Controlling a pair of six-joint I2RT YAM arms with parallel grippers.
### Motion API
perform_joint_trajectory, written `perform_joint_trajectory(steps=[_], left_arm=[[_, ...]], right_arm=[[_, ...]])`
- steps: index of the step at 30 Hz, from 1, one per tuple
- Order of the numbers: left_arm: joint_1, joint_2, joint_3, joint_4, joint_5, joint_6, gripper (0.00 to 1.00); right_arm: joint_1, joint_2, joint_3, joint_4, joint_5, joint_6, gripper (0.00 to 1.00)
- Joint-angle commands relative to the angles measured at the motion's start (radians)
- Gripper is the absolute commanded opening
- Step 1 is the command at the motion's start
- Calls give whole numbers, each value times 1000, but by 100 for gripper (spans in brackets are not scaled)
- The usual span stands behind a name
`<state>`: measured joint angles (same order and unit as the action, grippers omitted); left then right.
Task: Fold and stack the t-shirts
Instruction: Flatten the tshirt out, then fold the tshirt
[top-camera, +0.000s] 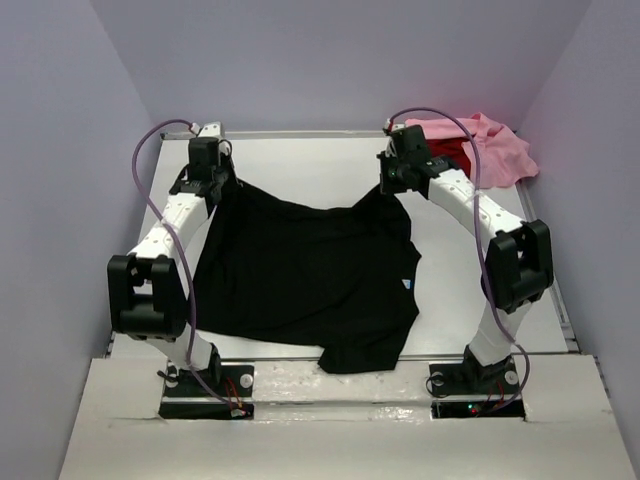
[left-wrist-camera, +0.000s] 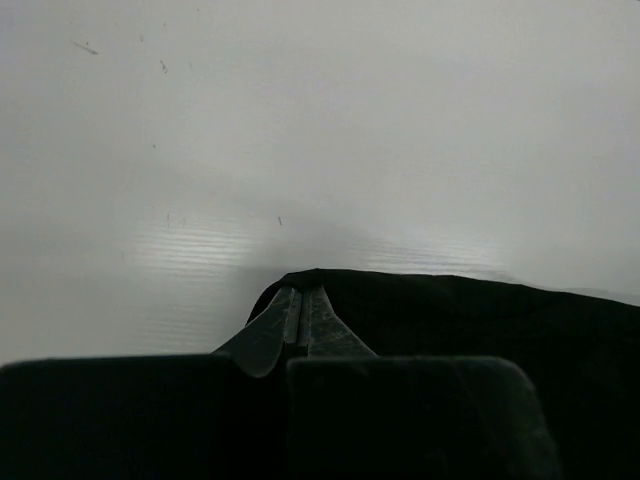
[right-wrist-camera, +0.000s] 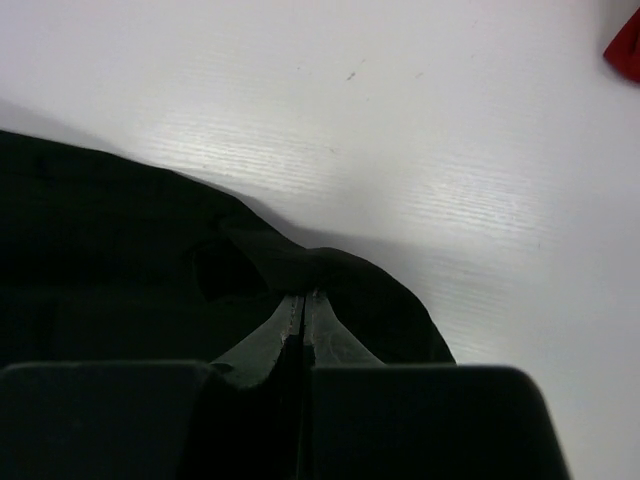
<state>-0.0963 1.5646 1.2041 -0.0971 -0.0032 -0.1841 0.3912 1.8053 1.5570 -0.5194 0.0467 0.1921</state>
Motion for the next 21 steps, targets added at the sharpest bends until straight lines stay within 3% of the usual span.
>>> perform_joint_trajectory(steps=[1,9,21], left_arm=[[9,73,81,20,-24,46,0],[18,238,198,-36,-8,74,0],[29,313,271,-52,-15,74,0]], right_arm=[[-22,69,93,18,64,-19,0],[-84,222,210,-80,130,-3,0],[-135,292,262,-169,320,59,0]])
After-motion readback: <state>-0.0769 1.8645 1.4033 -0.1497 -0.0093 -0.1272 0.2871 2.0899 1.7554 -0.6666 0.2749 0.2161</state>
